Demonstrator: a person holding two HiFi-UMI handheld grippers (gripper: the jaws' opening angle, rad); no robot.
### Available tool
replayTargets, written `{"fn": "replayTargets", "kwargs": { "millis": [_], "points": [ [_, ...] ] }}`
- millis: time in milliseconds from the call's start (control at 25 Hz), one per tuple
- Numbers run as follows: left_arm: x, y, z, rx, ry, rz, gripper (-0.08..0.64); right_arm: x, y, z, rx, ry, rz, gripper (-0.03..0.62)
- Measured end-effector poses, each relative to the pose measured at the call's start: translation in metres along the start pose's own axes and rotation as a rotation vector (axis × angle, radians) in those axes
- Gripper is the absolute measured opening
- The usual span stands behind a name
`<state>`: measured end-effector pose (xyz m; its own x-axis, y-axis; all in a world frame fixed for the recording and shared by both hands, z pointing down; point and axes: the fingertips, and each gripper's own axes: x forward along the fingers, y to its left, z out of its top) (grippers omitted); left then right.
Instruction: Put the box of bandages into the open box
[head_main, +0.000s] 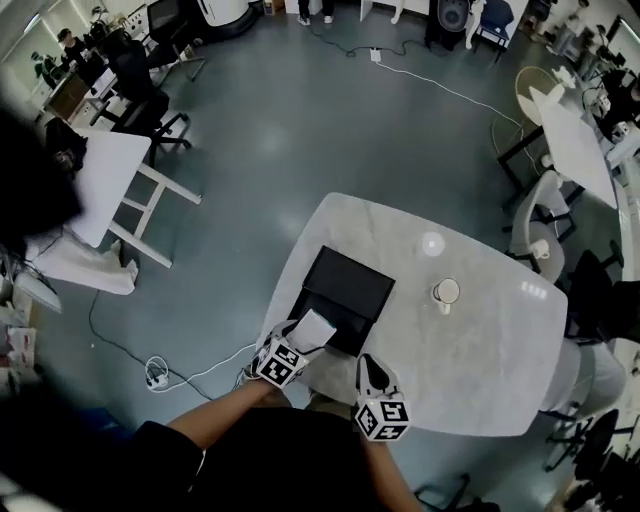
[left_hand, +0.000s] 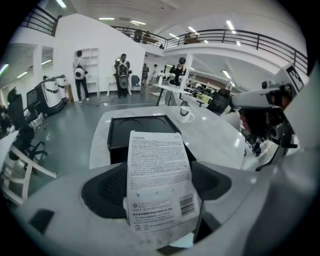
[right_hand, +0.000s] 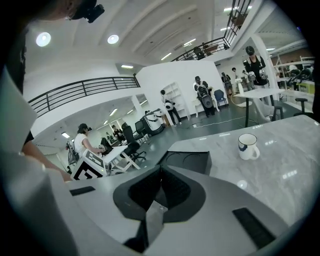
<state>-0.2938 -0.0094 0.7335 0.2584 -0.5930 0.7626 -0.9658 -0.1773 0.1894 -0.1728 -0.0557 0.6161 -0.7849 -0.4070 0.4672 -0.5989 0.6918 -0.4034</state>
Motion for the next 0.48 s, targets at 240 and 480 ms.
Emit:
{"fn": "replayTargets", "kwargs": {
  "millis": [240, 480],
  "points": [
    [0.025, 0.011, 0.005, 0.169, 0.041, -0.122, 0.411, -0.008, -0.006, 0.002, 0.053, -0.065, -0.158, 0.012],
    [0.040, 0.023, 0.012, 0.384, 0.096, -0.253, 0.411, -0.013, 0.001, 0.002, 0.133, -0.161, -0.336, 0.014]
  ]
}}
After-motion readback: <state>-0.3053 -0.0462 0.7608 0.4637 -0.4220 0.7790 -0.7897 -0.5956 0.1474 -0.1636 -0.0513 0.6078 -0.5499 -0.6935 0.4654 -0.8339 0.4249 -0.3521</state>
